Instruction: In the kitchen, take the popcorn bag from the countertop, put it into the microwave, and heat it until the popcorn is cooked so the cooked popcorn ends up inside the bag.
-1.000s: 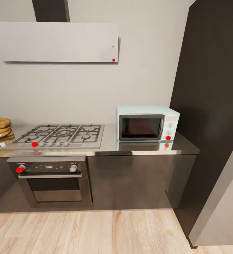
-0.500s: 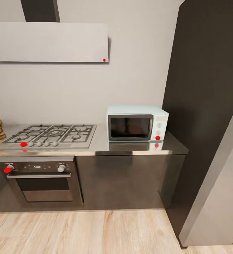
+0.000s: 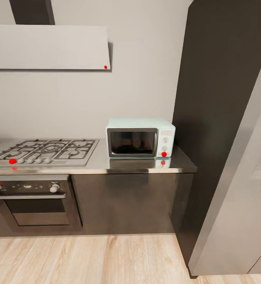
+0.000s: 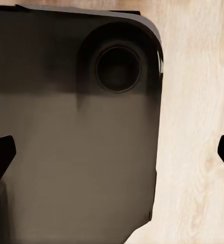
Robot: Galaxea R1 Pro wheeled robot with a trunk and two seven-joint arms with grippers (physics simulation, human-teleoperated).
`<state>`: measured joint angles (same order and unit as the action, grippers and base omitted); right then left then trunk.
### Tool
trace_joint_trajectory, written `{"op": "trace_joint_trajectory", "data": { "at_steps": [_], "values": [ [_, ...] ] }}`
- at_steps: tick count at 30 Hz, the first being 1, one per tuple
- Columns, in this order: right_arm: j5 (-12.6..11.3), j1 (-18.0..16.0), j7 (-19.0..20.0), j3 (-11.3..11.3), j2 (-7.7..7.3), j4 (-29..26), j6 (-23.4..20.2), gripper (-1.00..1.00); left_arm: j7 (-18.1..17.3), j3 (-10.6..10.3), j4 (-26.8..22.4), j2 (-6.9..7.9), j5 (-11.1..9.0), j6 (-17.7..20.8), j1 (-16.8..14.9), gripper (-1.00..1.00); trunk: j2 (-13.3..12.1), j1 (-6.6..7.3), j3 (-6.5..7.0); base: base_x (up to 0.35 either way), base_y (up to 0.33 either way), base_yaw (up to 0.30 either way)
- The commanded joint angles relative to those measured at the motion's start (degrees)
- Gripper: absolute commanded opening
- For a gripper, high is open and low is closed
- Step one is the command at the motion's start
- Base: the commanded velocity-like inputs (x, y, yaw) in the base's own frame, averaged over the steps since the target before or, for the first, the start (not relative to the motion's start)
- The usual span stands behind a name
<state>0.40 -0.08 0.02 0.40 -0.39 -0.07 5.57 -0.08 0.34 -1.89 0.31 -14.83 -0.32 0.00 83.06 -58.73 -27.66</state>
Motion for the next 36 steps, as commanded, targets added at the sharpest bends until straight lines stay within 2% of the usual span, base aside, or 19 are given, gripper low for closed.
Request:
{"op": "trace_joint_trajectory", "data": {
  "at_steps": [1,6,12,25,36],
  "values": [
    [0.01,-0.01,0.0,0.04,-0.03,-0.01,0.16,1.0,-0.01,0.01,-0.04,0.02,-0.29,-0.03,0.0,1.0,0.02,0.0,-0.05,0.0,-0.277,0.038],
    [-0.04,-0.01,-0.04,0.03,-0.05,0.0,0.19,1.0,-0.01,0.01,-0.04,0.04,-0.29,-0.03,0.0,1.0,0.02,0.0,-0.05,0.0,-0.218,0.191],
    [-0.05,-0.01,0.05,0.03,-0.04,0.01,0.21,1.0,-0.01,0.06,-0.04,0.04,-0.32,-0.03,0.0,1.0,0.02,0.0,-0.05,0.0,-0.023,0.245],
    [0.04,-0.01,0.06,0.11,-0.15,0.04,0.2,1.0,0.39,-0.01,-0.04,-0.13,-0.29,-0.03,0.0,1.0,0.02,0.0,-0.05,0.0,0.0,0.014],
    [0.04,-0.01,0.06,0.12,-0.14,0.16,0.23,1.0,0.35,-0.08,-0.04,-0.05,-0.29,-0.03,0.0,1.0,0.02,0.0,-0.05,0.278,0.0,0.0]
  ]
}}
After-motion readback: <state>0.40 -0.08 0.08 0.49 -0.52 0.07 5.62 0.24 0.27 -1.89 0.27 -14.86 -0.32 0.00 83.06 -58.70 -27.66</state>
